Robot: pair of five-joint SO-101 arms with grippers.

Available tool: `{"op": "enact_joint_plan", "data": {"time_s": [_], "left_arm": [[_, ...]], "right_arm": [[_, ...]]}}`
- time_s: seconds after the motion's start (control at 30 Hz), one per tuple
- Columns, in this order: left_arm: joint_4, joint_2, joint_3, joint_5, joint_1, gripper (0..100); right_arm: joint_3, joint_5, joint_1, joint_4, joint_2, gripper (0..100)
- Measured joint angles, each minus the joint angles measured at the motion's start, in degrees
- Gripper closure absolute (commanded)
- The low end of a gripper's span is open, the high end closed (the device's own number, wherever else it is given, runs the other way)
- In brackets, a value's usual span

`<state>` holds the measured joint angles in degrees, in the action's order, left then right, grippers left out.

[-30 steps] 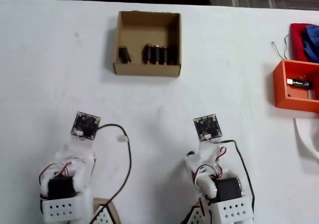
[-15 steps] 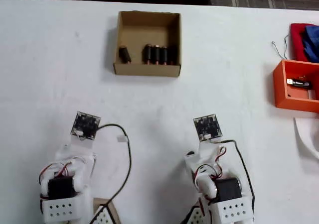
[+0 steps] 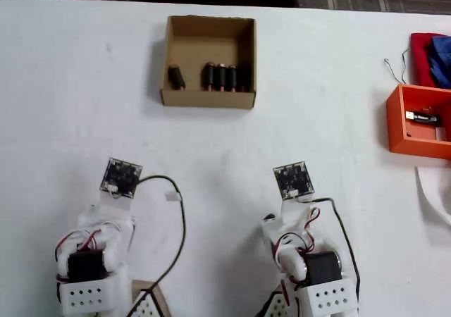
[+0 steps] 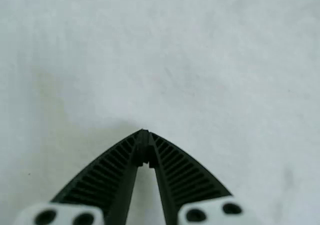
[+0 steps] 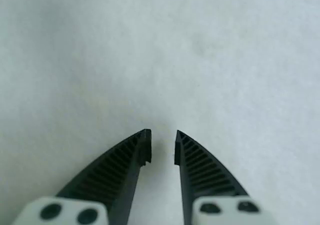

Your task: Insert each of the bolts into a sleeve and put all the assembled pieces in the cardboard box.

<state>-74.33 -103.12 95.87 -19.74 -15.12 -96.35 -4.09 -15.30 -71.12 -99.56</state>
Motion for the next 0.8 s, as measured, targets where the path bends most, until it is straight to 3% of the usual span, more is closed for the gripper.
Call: {"op": "enact_joint_plan", "data": {"time_s": [0.8], "left_arm": [[0.00,0.00,0.00,-0.53,0.00,97]], "right_arm": [[0.00,0.00,0.00,0.00,0.00,92.5]]}}
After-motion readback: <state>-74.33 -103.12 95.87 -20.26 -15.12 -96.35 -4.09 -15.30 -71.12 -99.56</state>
